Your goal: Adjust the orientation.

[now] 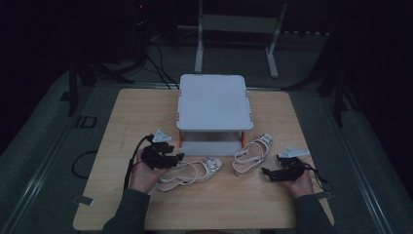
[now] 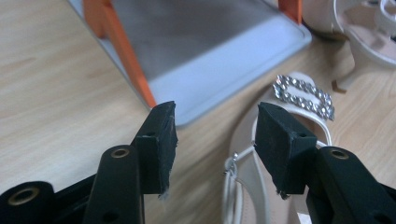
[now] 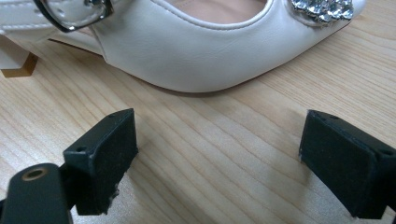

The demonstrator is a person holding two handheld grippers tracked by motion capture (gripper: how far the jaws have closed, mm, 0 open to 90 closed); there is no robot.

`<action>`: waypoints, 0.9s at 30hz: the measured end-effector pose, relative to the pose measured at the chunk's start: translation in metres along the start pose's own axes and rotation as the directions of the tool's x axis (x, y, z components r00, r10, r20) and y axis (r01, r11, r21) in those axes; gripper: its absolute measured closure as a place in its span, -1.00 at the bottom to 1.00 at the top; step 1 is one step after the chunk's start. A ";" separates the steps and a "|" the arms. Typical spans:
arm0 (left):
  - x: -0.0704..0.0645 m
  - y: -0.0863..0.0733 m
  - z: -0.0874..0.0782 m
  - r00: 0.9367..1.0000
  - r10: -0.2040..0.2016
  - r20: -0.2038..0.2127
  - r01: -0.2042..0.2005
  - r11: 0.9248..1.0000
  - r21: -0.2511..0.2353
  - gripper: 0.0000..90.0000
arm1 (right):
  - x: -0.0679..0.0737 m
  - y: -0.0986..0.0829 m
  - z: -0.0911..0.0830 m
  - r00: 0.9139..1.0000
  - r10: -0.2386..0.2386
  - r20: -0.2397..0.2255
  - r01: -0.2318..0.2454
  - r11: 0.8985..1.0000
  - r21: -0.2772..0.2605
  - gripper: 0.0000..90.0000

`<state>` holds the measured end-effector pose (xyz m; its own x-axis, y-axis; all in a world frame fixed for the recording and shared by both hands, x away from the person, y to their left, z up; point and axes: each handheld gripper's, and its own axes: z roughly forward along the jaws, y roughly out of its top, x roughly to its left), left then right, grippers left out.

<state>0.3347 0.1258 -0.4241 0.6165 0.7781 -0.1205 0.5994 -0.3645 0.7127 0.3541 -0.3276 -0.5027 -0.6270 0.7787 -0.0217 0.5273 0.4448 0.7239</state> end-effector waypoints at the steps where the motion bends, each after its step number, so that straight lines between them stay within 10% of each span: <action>1: -0.001 0.000 0.002 1.000 0.007 0.006 -0.007 1.000 0.011 0.07 | 0.000 0.000 0.000 1.000 -0.001 0.000 0.001 1.000 0.000 -0.75; 20: 0.000 -0.009 0.027 0.996 0.023 0.087 -0.035 0.990 0.139 0.28 | 0.000 0.000 0.000 1.000 0.000 0.001 0.000 1.000 0.000 -0.75; 23: -0.002 -0.013 0.033 0.996 0.049 0.079 -0.063 0.979 0.193 0.27 | 0.000 0.000 0.000 1.000 -0.001 0.001 0.001 1.000 0.000 -0.75; 27: 0.001 -0.014 0.033 0.993 0.022 0.113 -0.042 0.983 0.181 0.57 | 0.000 0.000 0.000 1.000 -0.002 0.001 0.002 1.000 0.000 -0.75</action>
<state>0.3439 0.1151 -0.4574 0.6835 0.7069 -0.1823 0.6552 -0.4839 0.5802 0.3541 -0.3279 -0.5027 -0.6272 0.7785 -0.0237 0.5263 0.4460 0.7239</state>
